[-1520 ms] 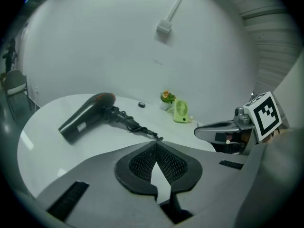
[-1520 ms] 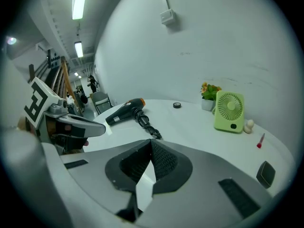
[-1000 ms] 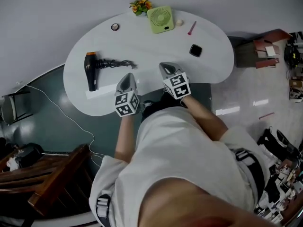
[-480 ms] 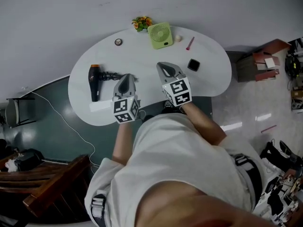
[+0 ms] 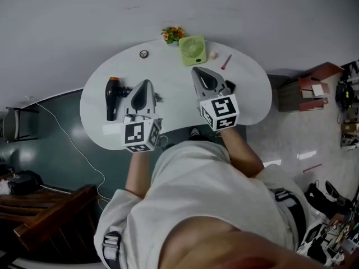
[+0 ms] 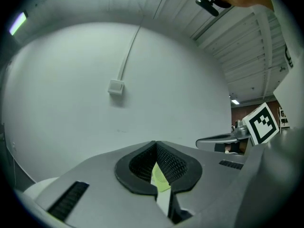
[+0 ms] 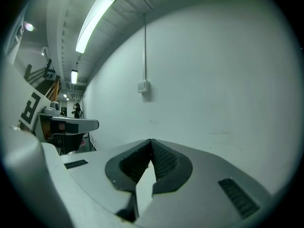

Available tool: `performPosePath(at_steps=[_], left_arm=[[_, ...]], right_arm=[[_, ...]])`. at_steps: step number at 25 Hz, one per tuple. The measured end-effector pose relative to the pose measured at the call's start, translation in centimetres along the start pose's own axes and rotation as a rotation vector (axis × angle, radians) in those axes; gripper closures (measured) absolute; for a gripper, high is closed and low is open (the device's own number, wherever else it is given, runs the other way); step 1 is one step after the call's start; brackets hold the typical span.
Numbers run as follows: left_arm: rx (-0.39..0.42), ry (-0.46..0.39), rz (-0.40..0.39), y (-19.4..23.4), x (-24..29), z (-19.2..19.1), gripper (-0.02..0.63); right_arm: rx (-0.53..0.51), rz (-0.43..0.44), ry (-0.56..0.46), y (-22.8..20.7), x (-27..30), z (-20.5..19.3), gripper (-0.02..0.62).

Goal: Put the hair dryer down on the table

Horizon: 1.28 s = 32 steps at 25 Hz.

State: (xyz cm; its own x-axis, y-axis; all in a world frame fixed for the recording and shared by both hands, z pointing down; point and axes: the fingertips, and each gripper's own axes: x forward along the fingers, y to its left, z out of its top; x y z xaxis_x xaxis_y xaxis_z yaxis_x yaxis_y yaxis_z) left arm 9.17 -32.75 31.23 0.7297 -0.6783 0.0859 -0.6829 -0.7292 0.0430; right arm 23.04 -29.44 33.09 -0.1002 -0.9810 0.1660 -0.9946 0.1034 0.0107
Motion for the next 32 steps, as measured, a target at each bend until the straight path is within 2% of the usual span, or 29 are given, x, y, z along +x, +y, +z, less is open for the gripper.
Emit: performPosePath(at_steps=[4,7,25,32], left_arm=[[0.035,-0.063,0.000,-0.6,-0.1,2.9,0.588],[0.045,-0.079,0.011,-0.7,-0.4,3.8,0.588],[0.067,-0.081,0.049,-2.3,0.4,4.3,0.588],[0.063,-0.079,0.028,-4.4,1.8,4.2,0.588]], right_arm=[[-0.041,-0.015,-0.063,-0.4,-0.7,2.8,0.597],[-0.055,-0.024,-0.085,-0.6,-1.1,3.7,0.597],[-0.056,-0.042,-0.114,-2.3,-2.0,4.6,0.597],[-0.062,-0.030,-0.111,-4.0,-2.9,4.6,0.597]])
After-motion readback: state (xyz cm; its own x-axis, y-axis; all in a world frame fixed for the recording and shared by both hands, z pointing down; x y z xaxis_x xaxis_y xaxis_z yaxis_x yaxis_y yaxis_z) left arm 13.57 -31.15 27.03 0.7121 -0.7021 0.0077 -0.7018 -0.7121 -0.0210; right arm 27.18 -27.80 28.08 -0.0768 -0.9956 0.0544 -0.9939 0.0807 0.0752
